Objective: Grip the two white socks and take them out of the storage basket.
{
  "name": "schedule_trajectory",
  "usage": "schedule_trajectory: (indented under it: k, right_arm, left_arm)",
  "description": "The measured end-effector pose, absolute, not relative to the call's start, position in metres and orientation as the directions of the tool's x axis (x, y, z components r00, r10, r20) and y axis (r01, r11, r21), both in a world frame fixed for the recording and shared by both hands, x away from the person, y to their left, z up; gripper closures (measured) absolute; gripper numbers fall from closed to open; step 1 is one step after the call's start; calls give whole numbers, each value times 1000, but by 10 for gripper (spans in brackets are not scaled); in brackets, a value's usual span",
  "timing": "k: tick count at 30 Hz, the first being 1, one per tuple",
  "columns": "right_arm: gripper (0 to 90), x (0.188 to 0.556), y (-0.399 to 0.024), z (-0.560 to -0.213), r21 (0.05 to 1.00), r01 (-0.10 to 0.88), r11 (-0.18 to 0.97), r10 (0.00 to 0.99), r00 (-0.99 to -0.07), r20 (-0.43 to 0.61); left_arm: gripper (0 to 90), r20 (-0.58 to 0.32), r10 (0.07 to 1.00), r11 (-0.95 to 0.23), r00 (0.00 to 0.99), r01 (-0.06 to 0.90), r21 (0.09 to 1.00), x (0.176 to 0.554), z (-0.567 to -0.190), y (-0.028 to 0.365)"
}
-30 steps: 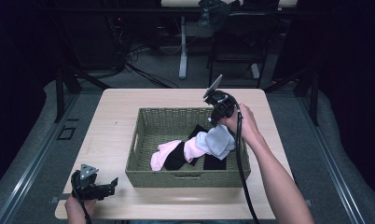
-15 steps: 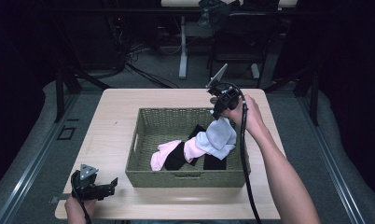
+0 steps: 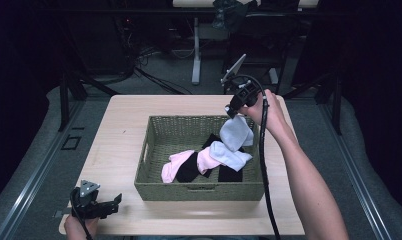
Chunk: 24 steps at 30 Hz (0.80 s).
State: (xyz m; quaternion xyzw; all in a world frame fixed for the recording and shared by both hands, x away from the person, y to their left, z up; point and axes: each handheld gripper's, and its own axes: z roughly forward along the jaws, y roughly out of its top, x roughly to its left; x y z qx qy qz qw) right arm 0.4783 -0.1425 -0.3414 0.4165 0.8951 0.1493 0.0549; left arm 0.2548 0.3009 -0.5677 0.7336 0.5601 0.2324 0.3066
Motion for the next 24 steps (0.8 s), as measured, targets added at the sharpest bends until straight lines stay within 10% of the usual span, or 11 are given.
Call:
schedule_trajectory:
  k: [24]
  right_arm:
    - [813, 455, -196, -303, 367, 749, 552, 806, -592, -4]
  left_arm:
    - [2, 1, 955, -207, 295, 668, 715, 269, -567, 289]
